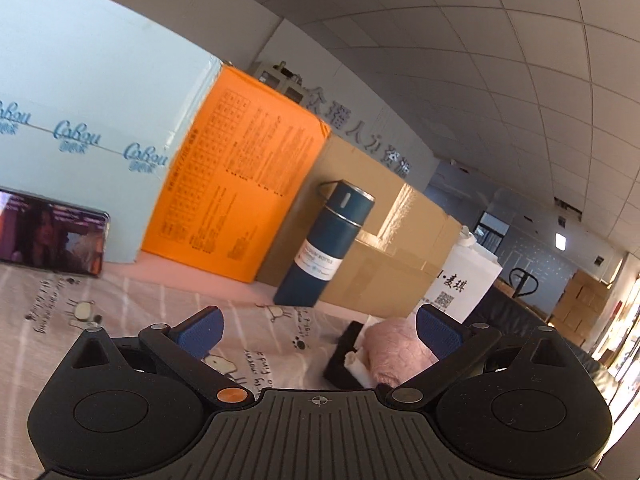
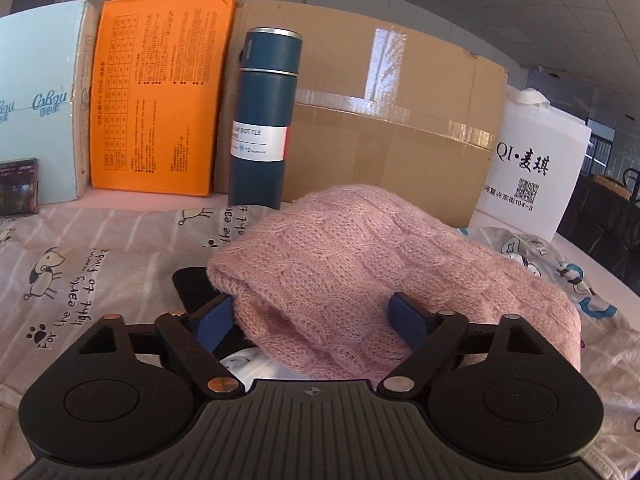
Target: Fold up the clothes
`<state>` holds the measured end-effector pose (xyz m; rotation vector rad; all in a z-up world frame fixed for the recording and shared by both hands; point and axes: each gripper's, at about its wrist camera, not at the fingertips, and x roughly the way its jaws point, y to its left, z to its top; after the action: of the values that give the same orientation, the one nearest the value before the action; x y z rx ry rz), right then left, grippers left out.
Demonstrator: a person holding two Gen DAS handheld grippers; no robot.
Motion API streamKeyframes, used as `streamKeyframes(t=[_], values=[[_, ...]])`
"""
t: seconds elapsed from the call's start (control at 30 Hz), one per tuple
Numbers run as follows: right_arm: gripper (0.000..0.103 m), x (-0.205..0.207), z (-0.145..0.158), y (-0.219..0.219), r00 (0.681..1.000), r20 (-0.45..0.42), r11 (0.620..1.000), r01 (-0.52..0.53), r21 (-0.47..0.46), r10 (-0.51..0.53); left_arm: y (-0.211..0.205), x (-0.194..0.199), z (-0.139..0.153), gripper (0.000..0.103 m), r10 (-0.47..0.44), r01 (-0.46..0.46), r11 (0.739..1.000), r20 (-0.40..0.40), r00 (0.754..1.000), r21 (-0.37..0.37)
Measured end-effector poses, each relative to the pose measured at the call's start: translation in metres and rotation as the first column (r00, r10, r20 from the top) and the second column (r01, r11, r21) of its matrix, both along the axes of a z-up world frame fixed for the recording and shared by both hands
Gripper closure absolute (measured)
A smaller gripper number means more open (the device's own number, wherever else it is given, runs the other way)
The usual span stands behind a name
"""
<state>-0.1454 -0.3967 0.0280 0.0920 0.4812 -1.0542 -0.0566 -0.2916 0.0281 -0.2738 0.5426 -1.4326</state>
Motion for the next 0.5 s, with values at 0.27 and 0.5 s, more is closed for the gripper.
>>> streamKeyframes(t=[0.27,0.5], values=[[0.092,-0.059,0.012,-0.016,0.953,0.300,0.996,0.022,0.082,-0.045,-0.054,-0.031,-0.016,0.000,-0.131,0.130,0.991,-0.084,0.988,-0.020],[0.094,-0.120,0.020,-0.020,0.765,0.639,0.987,-0.024,0.160,-0.085,-0.102,-0.062,-0.032,0.001,-0.270,0.266,0.963,-0.146,0.952,-0.047]])
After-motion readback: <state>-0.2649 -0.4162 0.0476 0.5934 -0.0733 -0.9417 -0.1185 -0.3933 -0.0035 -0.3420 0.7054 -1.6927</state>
